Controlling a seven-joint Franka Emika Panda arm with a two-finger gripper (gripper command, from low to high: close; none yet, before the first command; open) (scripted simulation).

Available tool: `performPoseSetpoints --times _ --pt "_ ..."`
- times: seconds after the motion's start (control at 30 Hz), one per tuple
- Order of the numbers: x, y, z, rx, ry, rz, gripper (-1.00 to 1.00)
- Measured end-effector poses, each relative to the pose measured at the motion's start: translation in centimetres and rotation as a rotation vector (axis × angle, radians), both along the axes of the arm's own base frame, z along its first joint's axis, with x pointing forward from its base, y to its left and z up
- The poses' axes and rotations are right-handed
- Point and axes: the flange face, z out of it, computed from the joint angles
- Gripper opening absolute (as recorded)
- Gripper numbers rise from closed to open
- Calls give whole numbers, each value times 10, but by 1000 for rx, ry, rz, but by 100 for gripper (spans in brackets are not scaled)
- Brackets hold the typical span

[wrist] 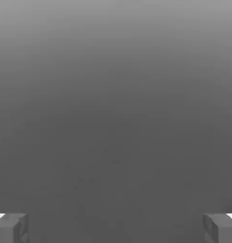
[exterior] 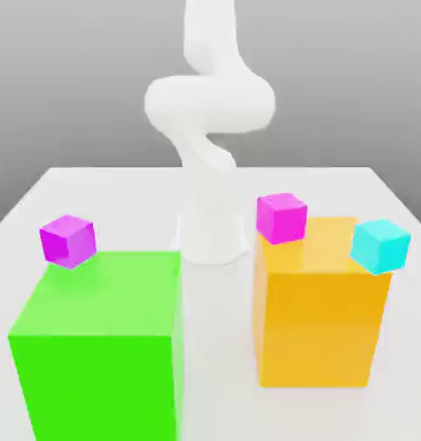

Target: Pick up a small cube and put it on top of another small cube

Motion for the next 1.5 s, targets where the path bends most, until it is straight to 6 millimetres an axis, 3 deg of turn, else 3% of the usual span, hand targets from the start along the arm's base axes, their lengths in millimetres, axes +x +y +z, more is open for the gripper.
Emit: performPoseSetpoints --times 0.13,0.3,0.43,0.47,0.67,0.73,0.83,0.9,1.03,1.2,1.37,1.5 --pt "28 -65 -99 59 264 -160 0" --pt "18 -138 -224 151 579 -353 0" --pt "13 -151 -296 171 638 -389 0" --pt "12 -151 -306 172 640 -390 -100" --pt "12 -151 -310 177 640 -389 -100" --pt "13 -151 -295 177 640 -389 -100" --pt "13 -150 -255 177 640 -387 -100" --pt "29 -115 -240 149 624 -337 -100" --pt "57 -18 -221 83 579 -201 -100" --pt "59 107 -203 19 524 -30 -100" --pt "25 233 -191 -32 469 150 -100" --pt "-35 335 -185 -68 424 314 -100"
